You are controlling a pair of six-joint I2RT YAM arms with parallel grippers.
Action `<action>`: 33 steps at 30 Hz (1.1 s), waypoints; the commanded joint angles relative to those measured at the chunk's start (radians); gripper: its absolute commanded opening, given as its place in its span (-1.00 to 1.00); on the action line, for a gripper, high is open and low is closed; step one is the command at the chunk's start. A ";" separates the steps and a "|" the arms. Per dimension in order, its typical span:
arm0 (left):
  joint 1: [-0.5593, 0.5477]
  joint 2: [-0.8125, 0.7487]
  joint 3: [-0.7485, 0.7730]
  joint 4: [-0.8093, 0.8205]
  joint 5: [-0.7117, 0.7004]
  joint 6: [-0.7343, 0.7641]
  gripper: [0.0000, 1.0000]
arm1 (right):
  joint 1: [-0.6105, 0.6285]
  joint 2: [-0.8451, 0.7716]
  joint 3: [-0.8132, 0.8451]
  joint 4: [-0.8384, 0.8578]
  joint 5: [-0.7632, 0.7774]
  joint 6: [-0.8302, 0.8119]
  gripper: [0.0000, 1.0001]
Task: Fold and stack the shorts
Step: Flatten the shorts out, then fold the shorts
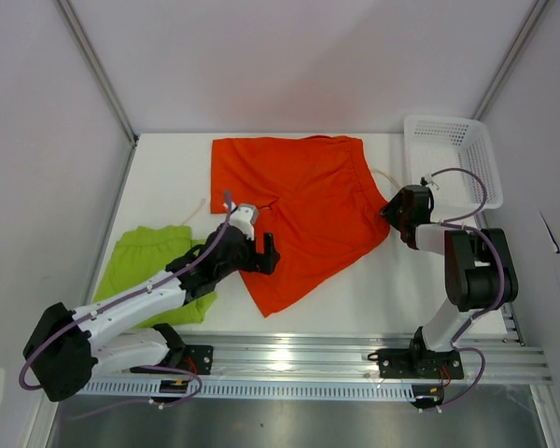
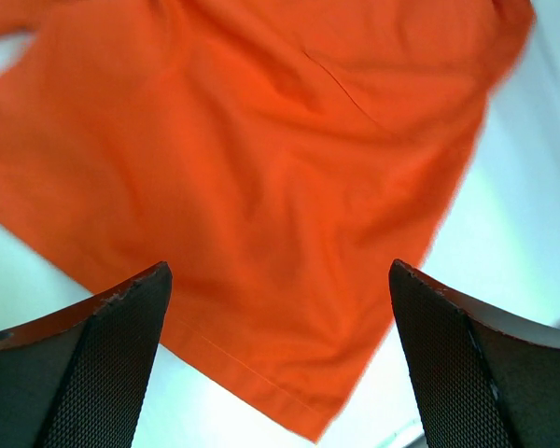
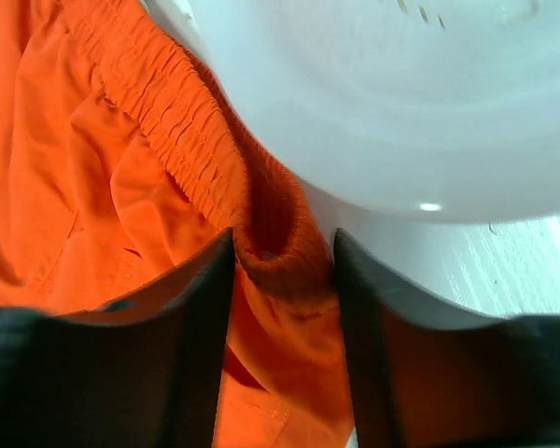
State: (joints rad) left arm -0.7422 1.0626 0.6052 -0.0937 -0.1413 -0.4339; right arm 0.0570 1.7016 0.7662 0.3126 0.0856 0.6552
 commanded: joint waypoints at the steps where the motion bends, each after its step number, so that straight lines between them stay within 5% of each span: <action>1: -0.115 0.019 -0.010 -0.024 -0.056 0.035 0.98 | -0.005 0.001 0.032 0.017 0.006 0.006 -0.17; 11: -0.336 0.094 -0.016 -0.104 -0.181 0.053 0.98 | -0.022 -0.074 0.019 -0.127 0.043 0.069 -1.00; 22: -0.479 0.212 0.004 -0.139 -0.208 0.098 0.76 | -0.092 -0.025 0.078 -0.245 -0.069 0.096 -1.00; 33: -0.525 0.405 0.108 -0.190 -0.224 0.155 0.20 | -0.095 -0.002 0.070 -0.211 -0.090 0.087 -1.00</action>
State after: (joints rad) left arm -1.2469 1.4307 0.6632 -0.2649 -0.3382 -0.3099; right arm -0.0349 1.6798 0.8124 0.0864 0.0128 0.7410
